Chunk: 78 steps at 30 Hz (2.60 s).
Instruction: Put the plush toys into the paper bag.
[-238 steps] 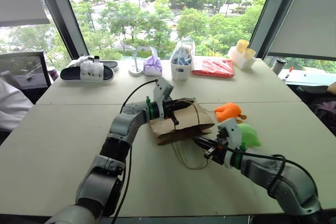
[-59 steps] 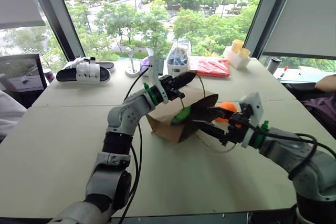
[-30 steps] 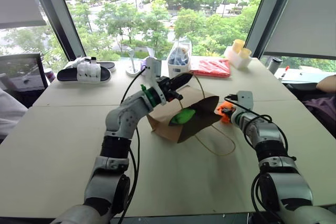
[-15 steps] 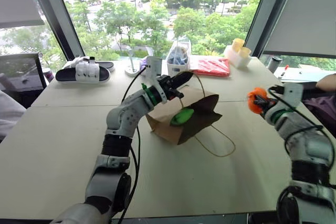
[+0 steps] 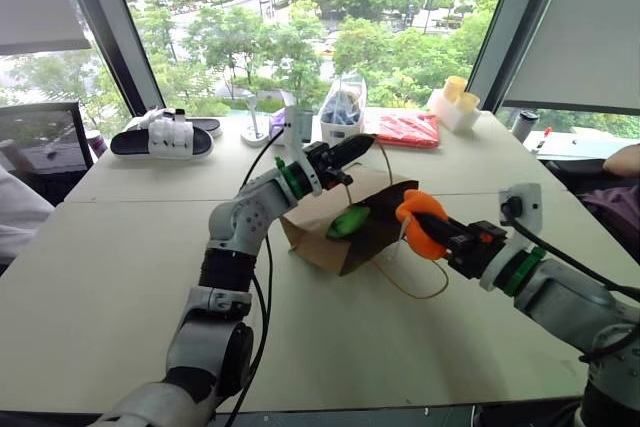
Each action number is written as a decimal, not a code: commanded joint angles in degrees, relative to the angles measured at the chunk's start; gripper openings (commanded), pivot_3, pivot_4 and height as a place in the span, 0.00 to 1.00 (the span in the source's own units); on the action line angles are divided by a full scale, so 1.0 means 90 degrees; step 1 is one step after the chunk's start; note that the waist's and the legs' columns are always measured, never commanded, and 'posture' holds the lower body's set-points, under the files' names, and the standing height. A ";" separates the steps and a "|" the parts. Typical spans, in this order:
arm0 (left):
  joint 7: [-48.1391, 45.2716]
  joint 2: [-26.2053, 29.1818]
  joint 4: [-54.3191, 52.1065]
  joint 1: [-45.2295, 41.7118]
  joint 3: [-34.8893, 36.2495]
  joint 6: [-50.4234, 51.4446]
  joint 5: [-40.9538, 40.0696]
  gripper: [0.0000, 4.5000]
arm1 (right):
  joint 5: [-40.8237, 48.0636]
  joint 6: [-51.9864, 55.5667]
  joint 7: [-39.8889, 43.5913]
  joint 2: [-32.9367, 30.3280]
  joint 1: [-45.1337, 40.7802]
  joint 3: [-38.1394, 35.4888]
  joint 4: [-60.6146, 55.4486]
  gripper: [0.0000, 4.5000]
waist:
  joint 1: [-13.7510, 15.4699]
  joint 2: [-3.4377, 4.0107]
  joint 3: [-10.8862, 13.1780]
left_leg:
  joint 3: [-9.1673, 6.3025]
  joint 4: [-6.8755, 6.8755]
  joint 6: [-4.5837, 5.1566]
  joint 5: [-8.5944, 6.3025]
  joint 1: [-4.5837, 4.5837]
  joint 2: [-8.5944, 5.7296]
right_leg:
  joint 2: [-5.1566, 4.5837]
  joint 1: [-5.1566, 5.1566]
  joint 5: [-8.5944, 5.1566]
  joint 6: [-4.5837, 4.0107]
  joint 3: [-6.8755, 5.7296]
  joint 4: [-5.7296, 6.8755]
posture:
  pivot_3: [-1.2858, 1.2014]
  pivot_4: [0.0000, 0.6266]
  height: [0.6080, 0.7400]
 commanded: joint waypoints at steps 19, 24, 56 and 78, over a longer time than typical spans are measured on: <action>0.0012 -0.0014 -0.0843 0.0185 -0.0038 0.0170 -0.0185 0.00 | -0.0326 -0.0527 -0.1471 0.0875 -0.1599 0.1530 0.2533 0.00 | -0.0020 0.0002 -0.0001 | 0.0000 -0.0004 0.0000 0.0001 0.0001 0.0001 | 0.0003 -0.0008 0.0000 0.0000 0.0001 0.0006 | 0.52 0.24 1.00; 0.0065 -0.0041 -0.0845 0.0188 -0.0007 0.0206 -0.0248 0.00 | -0.0741 -0.0466 -0.1585 0.1101 -0.1997 0.1765 0.2995 0.00 | -0.0019 0.0001 -0.0001 | -0.0003 -0.0004 0.0000 0.0001 -0.0003 -0.0002 | 0.0003 -0.0010 0.0000 -0.0001 0.0001 0.0006 | 0.52 0.24 1.00; 0.0629 -0.0147 0.0374 -0.0572 0.1012 -0.0150 -0.0580 0.00 | -0.0071 0.0215 -0.0453 -0.1186 -0.0276 -0.0614 0.0932 0.99 | 0.0003 -0.0004 0.0001 | -0.0001 -0.0009 0.0009 -0.0005 -0.0008 -0.0004 | 0.0000 -0.0004 -0.0001 0.0002 -0.0007 -0.0012 | 0.52 0.24 1.00; 0.0508 -0.0113 0.0417 -0.0532 0.0842 -0.0041 -0.0533 0.00 | 0.1117 -0.1241 -0.0568 0.0442 0.2308 0.0035 0.0619 0.37 | -0.0003 -0.0004 0.0002 | 0.0002 -0.0007 0.0009 -0.0005 0.0000 0.0000 | 0.0003 0.0002 -0.0002 0.0002 -0.0001 -0.0011 | 0.52 0.24 1.00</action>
